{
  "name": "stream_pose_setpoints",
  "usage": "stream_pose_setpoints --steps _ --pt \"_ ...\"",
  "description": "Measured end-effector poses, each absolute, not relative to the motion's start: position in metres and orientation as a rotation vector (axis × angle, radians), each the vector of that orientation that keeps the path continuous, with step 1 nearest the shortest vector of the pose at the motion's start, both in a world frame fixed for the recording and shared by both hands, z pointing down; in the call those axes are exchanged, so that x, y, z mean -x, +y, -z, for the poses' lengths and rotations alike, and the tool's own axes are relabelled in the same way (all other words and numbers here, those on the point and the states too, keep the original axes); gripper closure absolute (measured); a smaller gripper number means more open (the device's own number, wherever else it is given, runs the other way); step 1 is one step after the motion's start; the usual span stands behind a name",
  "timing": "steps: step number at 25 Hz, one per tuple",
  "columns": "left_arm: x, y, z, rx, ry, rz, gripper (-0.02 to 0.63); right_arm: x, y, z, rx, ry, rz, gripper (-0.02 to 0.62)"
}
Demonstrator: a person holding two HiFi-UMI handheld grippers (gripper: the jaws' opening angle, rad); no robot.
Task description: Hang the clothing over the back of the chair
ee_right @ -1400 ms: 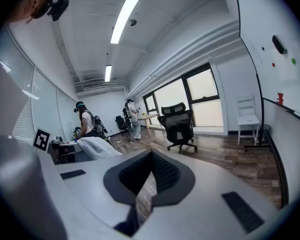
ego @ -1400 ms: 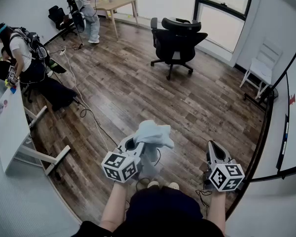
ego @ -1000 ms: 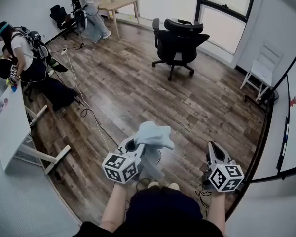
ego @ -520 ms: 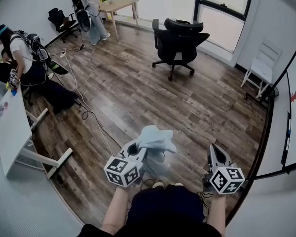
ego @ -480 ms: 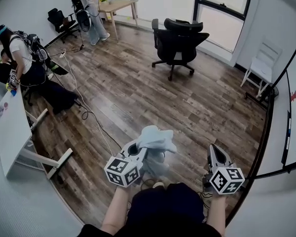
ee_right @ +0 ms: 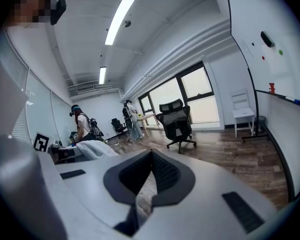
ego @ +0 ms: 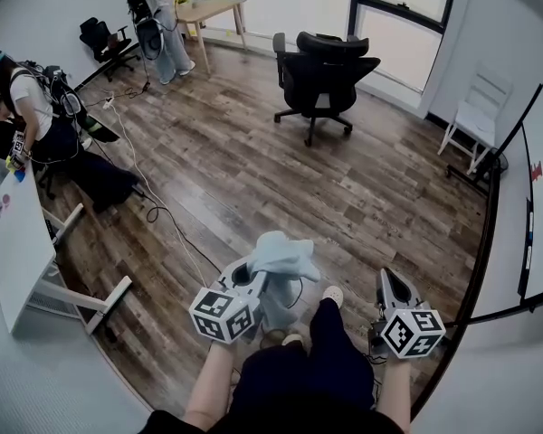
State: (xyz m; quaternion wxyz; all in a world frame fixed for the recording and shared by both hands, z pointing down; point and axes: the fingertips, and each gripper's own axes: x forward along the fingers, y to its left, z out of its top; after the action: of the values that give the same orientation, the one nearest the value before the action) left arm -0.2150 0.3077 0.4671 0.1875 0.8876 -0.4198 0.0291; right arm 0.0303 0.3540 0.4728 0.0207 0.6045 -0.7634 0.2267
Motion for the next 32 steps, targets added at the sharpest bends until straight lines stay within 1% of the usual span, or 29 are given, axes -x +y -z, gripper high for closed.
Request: stream_pose_setpoints --steps 10,23,32 --pt "0.200 0.252 -0.465 -2.485 -1.204 -0.069 0.589 -0.044 0.288 -0.474 -1.830 -2.375 -0.712 0.595" --pt "0.147 0.144 -0.457 -2.488 -1.233 -0.063 0.589 -0.098 0.173 -0.463 -1.797 -2.403 -0.692 0.595" --pt "0.118 0.090 -0.458 -2.476 -1.254 -0.077 0.589 -0.133 0.123 -0.470 -1.795 -2.377 -0.711 0.595"
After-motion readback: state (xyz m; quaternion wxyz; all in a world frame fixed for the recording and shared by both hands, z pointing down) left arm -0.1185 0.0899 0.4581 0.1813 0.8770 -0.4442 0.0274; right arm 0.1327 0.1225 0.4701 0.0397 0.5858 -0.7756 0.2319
